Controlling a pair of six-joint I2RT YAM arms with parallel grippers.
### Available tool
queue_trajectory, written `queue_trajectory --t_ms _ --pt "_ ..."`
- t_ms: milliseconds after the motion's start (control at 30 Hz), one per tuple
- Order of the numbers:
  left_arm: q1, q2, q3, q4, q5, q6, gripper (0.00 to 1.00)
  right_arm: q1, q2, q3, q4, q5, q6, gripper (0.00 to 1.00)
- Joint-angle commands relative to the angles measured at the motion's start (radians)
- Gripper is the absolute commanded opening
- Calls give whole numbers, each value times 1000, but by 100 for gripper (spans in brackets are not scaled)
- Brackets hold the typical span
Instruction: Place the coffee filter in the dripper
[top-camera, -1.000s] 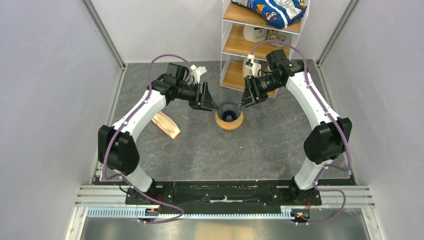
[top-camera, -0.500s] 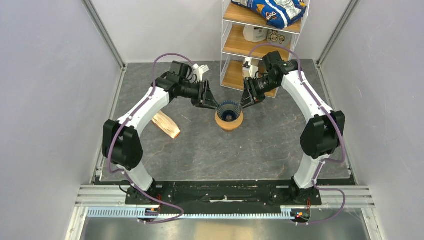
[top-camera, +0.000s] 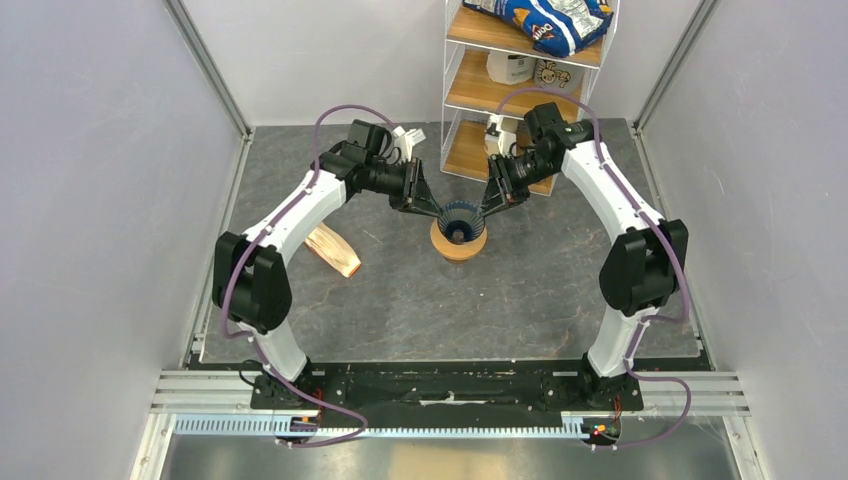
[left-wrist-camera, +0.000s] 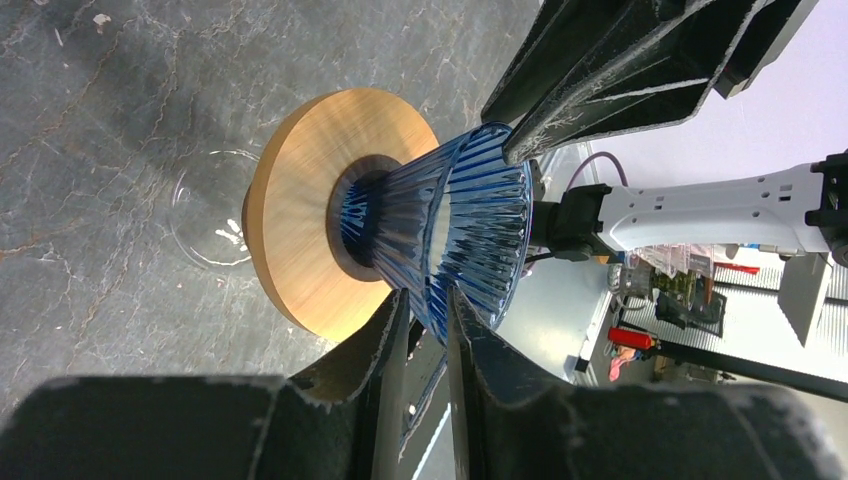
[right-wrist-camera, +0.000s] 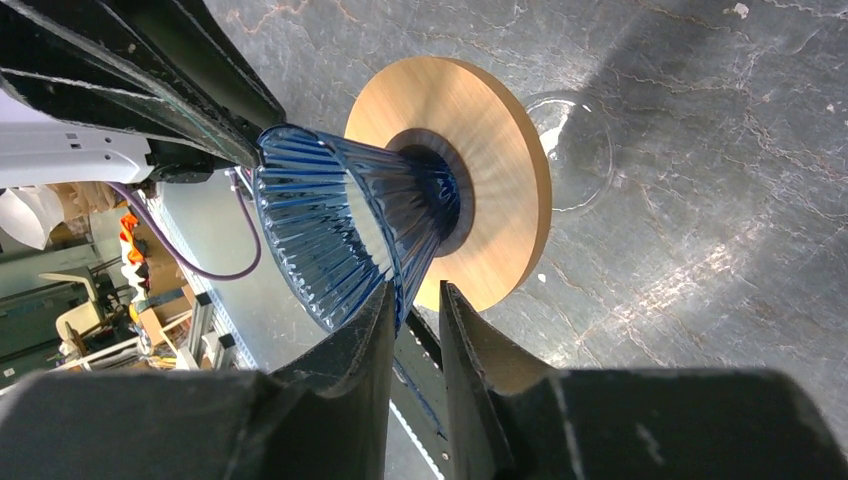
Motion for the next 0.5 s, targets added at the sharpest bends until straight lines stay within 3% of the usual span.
queue_trajectory --t_ms 0,467 --pt "-7 12 40 27 1 -24 26 0 20 39 23 16 11 29" --pt "-7 47 43 21 -15 -28 22 0 41 43 32 25 19 25"
